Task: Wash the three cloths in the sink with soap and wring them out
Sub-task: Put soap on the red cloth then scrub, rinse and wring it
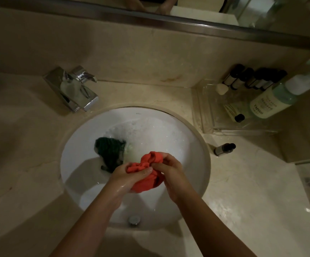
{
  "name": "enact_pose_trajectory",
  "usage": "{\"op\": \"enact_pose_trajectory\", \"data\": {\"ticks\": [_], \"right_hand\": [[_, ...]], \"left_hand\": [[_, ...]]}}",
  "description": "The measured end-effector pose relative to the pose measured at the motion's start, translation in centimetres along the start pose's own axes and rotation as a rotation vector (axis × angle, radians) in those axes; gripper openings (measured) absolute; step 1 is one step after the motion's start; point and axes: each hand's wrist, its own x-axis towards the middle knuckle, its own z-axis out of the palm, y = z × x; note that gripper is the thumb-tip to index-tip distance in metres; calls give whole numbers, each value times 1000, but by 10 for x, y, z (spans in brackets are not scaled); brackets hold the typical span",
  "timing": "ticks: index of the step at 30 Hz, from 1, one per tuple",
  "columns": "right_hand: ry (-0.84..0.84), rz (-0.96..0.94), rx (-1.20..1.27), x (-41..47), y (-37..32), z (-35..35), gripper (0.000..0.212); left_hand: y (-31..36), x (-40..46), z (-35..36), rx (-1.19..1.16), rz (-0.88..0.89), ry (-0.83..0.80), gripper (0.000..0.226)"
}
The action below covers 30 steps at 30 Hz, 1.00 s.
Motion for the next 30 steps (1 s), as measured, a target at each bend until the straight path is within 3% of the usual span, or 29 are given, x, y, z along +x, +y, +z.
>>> {"op": "enact_pose_trajectory", "data": {"ticks": [6,9,12,15,18,20,21,23,26,30], "right_hand": [[6,-31,85,-11,-8,-2,20],[69,-53,-54,-16,-13,1,14],[14,-19,-207,-20,-21,2,35],[-92,162,-282,-29,-34,-3,53],[-141,177,-315,-34,-32,-8,34],[-97,140,-266,-33,-33,-10,16],[-79,131,-209,-32,-34,-11,9],[-65,97,-67,-31,-34,-11,18],[-61,29,70,-32,-31,-13,22],[-158,51,299,-36,-33,-18,24]], "left_hand": [[3,-12,-12,21,3,-168,65],[0,-16,-17,-77,-2,-257,73],[-2,-19,-11,-156,77,-239,63],[-2,-22,-7,-182,188,-162,59],[-1,-21,-9,-155,241,-219,81],[1,-22,-9,-253,203,-317,87],[3,-24,-8,-305,195,-346,79],[5,-25,-7,-368,193,-337,68],[4,-22,-8,-450,213,-208,79],[11,-26,-8,-524,289,-202,19]]}}
